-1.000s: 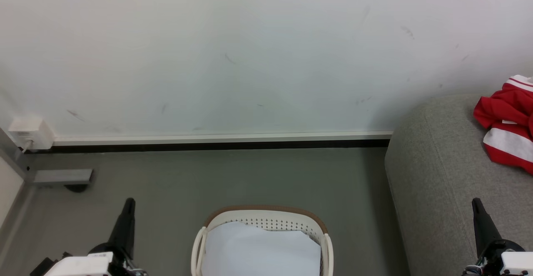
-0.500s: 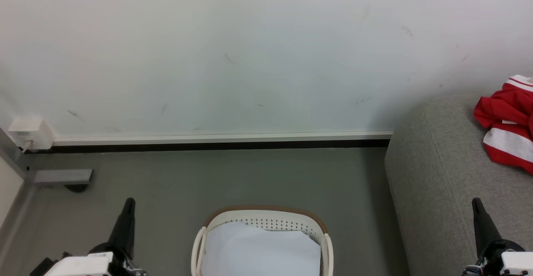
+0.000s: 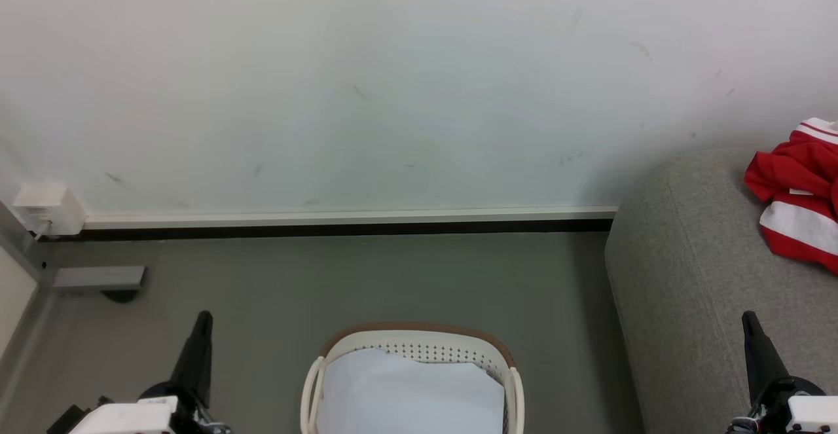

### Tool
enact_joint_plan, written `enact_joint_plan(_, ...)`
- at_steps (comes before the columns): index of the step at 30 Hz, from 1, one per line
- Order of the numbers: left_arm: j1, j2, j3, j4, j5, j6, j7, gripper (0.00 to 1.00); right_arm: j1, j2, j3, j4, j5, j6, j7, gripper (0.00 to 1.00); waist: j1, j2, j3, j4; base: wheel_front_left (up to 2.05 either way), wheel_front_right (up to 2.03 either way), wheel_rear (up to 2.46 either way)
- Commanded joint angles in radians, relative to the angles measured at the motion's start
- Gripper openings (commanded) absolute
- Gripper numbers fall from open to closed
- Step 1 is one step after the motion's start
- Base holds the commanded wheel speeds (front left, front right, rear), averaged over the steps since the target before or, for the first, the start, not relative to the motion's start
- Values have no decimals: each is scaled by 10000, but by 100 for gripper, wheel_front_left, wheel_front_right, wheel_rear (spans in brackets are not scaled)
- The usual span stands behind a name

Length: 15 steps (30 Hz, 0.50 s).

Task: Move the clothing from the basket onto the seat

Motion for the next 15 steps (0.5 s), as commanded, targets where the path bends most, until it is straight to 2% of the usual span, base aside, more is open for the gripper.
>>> enact_joint_plan(1,-80,26,25,-2,-136,-66,35,0,-126,-80,-41,-63,21,-21,31,0,0,0,0,0,0,0,0)
enact_joint_plan(15,-80,26,24,-3,-137,-58,36,0,-126,-80,-41,-63,21,-21,30,0,0,0,0,0,0,0,0)
